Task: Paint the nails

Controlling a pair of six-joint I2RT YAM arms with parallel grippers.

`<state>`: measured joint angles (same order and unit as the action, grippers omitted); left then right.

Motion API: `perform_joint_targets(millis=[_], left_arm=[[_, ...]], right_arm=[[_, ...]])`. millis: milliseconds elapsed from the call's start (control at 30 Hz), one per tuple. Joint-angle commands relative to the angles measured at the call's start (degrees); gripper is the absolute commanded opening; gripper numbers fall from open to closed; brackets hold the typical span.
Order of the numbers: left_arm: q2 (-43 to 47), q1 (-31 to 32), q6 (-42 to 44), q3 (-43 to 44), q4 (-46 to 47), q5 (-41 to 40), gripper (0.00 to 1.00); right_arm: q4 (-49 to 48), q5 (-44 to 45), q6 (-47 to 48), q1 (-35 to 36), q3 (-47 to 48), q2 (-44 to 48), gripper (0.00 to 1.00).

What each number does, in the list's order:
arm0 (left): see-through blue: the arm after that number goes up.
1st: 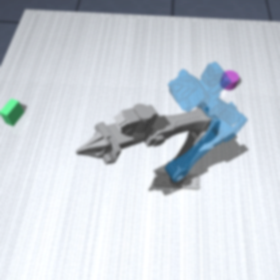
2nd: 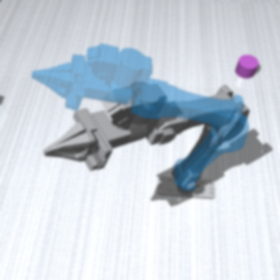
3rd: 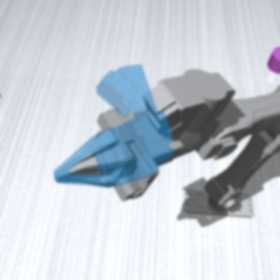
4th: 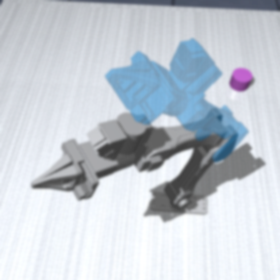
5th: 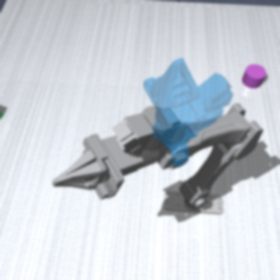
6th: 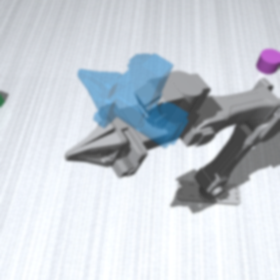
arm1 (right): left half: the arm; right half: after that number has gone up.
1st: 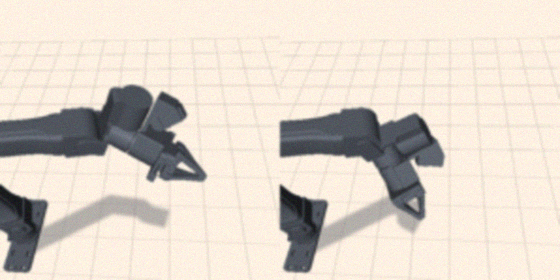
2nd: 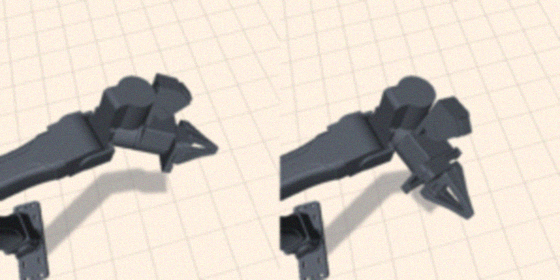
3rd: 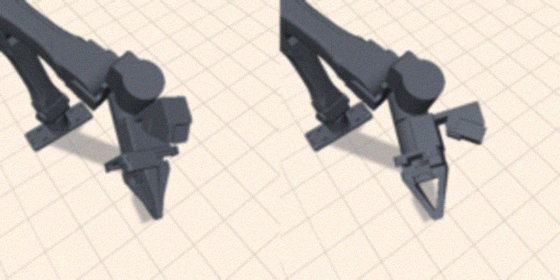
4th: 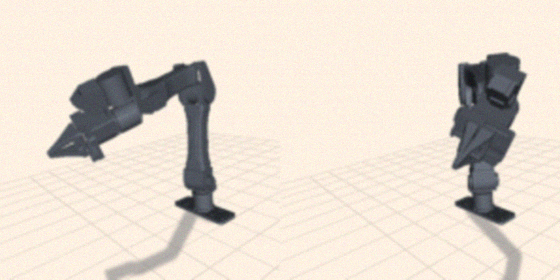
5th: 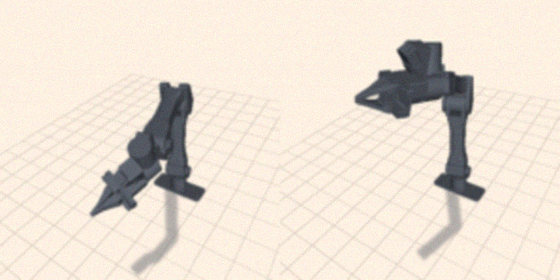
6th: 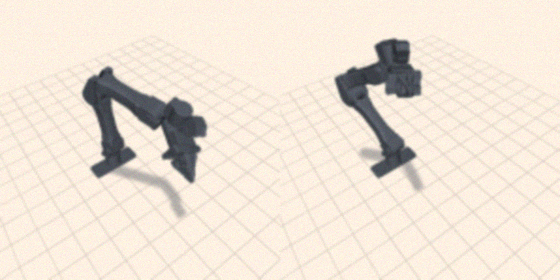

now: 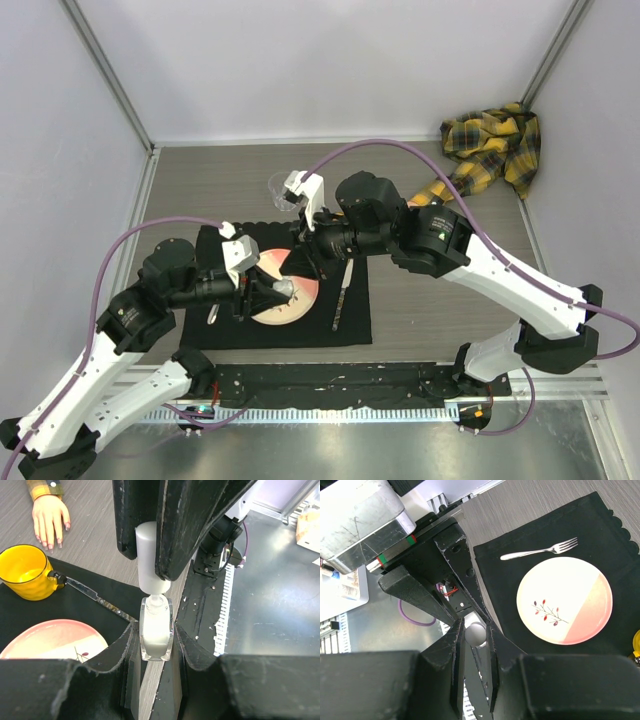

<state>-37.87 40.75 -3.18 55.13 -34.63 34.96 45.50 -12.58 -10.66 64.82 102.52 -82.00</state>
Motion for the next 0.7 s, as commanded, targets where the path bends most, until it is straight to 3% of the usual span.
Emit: perform_joint_targets(millis=[0, 667], left_arm=[[0.2, 0.1, 0.8, 1.4, 0.7, 0.0, 0.00], [0.1, 0.1, 0.7, 1.3, 0.7, -0.7, 0.00]], right_arm=[[-2.1, 1.0, 0.2, 0.1, 0.2, 2.9, 0.01], [-2.5, 1.3, 0.0, 0.1, -0.5, 3.3, 0.01]])
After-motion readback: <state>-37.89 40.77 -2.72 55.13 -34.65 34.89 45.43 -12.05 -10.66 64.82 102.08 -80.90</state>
